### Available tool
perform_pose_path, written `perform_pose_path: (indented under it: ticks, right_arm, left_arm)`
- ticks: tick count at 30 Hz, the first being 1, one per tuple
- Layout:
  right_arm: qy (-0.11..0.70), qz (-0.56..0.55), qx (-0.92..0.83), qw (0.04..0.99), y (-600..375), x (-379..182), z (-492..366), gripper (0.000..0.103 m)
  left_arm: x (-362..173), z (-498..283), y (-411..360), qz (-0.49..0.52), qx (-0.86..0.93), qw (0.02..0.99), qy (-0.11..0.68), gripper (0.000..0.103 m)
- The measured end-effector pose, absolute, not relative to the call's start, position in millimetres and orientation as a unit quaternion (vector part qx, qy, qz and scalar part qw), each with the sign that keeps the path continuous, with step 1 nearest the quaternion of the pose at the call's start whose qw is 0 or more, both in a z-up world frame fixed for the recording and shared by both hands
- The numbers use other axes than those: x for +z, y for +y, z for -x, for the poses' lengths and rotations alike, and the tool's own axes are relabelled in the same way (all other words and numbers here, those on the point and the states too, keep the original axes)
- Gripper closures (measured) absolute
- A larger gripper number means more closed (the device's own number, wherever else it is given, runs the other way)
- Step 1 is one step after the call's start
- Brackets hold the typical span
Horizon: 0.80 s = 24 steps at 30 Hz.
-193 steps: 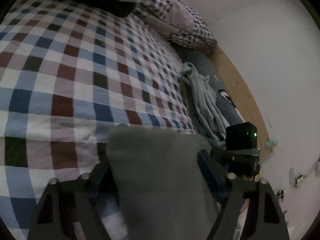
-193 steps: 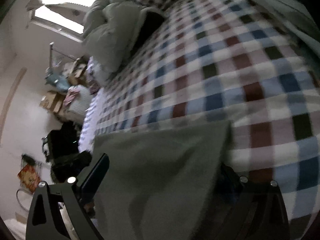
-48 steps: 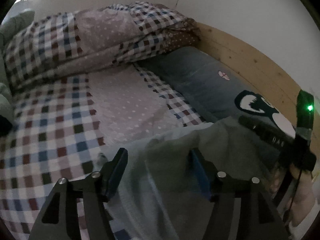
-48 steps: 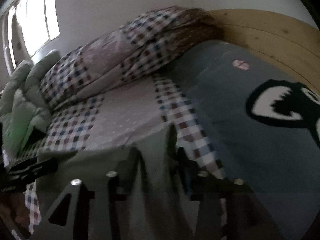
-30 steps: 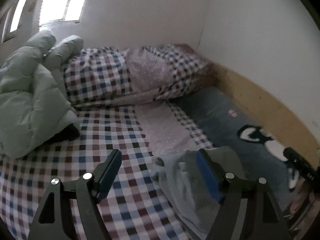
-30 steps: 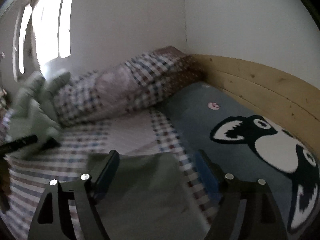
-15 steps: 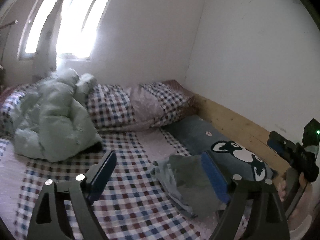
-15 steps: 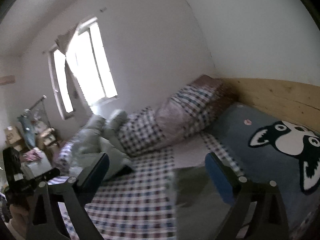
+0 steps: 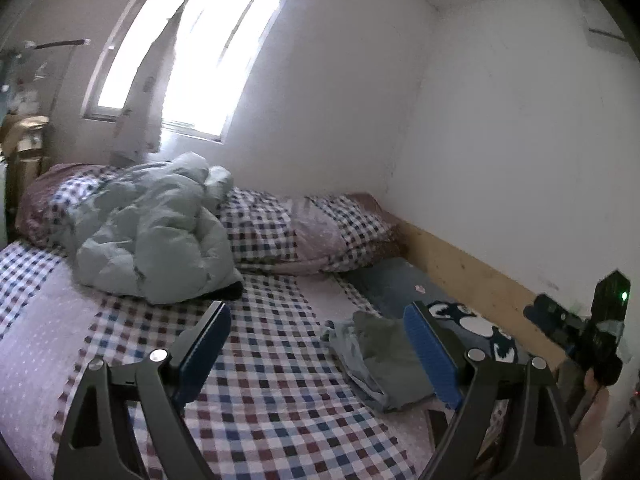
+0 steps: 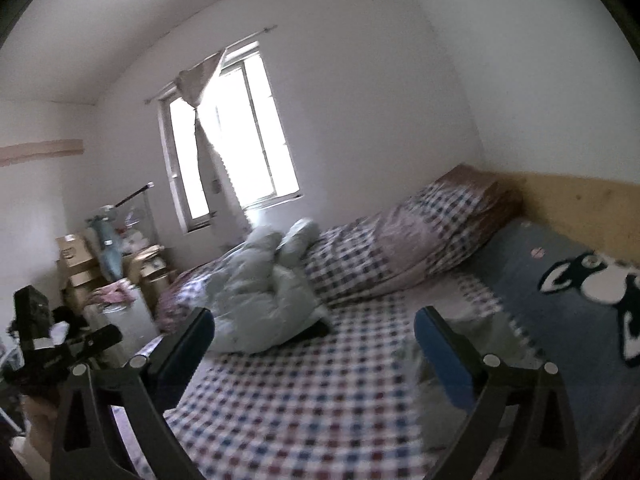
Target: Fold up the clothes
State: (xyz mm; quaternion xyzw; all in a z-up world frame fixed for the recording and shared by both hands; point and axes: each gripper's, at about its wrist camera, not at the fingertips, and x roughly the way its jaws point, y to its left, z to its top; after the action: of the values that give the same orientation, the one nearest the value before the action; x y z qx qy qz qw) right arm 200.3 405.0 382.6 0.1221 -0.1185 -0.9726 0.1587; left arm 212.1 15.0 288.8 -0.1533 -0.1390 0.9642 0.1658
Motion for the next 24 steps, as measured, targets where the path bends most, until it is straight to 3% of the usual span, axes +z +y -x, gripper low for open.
perform_pose_path:
  ticks: [8,11,24]
  right_arm:
    - [-0.115,-0.13,-0.969,0.177,357,363,-244,0.001]
    - [-0.112,-0.145,-0.966,0.185,336,352,-245,0.0]
    - [-0.022,-0.181,-0.973,0.144,243,256,-176,0.0]
  left_arm:
    - [282,-280,-15,0.136,0.976,0.112,-0.125,0.007]
    - [267,-289,-21,0.137,0.977,0.103,-0.123,0.001]
    - [169,-225,-2,0.153,0.987,0.033,-0.033,0.001]
